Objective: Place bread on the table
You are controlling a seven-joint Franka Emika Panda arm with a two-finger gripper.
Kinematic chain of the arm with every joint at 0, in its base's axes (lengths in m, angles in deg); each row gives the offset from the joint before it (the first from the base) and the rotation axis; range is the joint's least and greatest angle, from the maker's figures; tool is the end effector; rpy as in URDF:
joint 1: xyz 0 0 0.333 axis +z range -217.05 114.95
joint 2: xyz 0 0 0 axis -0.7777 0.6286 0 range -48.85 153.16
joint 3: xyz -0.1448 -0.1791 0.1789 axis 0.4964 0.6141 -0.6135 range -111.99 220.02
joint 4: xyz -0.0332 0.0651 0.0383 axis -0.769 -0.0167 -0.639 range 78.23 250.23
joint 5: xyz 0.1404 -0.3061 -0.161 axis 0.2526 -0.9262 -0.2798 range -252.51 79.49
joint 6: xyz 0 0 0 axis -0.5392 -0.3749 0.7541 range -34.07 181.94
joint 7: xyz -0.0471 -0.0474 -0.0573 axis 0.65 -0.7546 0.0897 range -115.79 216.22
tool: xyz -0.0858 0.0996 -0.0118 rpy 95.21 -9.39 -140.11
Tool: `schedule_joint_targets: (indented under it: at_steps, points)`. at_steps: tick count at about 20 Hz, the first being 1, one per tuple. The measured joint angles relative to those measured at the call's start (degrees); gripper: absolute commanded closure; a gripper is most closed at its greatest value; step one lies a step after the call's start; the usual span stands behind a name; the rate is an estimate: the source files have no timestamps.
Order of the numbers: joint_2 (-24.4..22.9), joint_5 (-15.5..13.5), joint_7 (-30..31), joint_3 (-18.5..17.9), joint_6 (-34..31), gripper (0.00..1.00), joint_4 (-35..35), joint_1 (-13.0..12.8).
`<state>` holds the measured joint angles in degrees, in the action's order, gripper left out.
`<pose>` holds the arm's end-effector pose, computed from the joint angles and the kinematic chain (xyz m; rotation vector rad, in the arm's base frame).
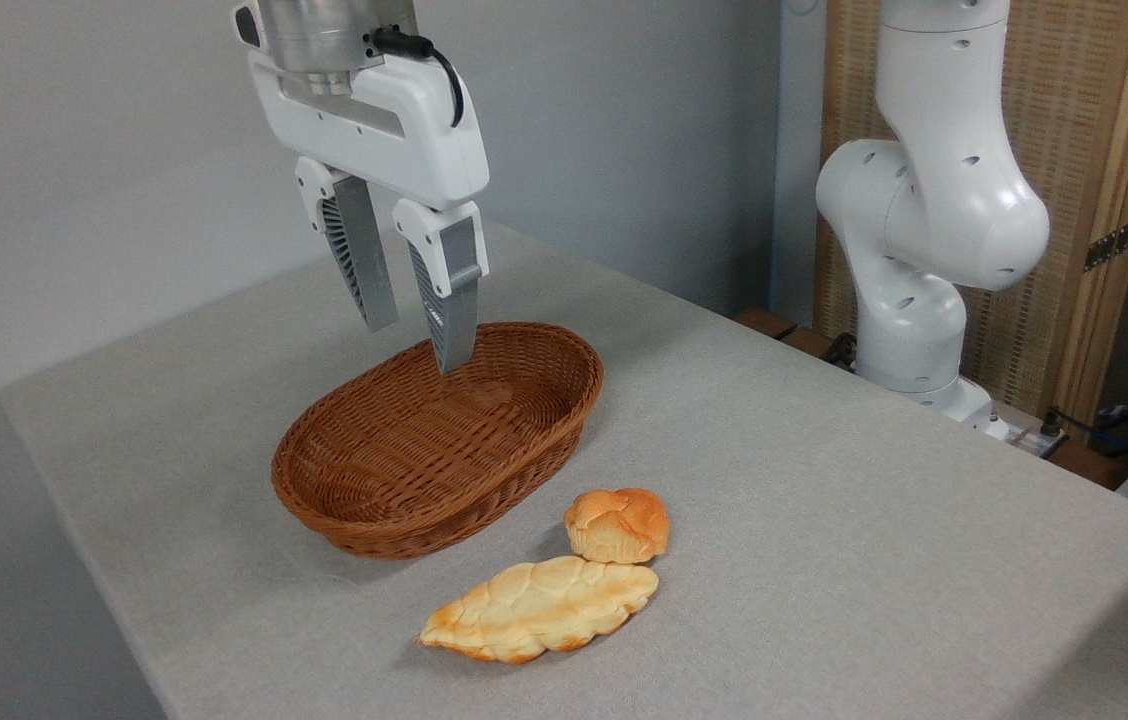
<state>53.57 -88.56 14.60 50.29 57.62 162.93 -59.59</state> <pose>0.5408 -0.0506 0.5733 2.9195 -1.0745 0.0292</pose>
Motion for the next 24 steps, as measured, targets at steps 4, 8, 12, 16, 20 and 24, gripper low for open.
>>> schedule_joint_targets:
  at_steps: [4, 8, 12, 16, 20, 24]
  points:
    - [-0.01, -0.12, 0.01, 0.02, -0.02, 0.0, 0.0, 0.19]
    - [-0.65, -0.14, 0.01, 0.08, 1.6, 0.0, 1.01, 0.22]
    - [-1.54, -0.14, 0.01, 0.1, 2.23, 0.0, 2.29, 0.26]
    - [-1.6, -0.14, 0.01, 0.13, 2.21, 0.0, 2.61, 0.27]
    - [-1.61, -0.14, 0.0, 0.18, 2.21, 0.0, 3.05, 0.27]
    - [-1.66, -0.14, 0.0, 0.18, 2.21, 0.0, 3.09, 0.5]
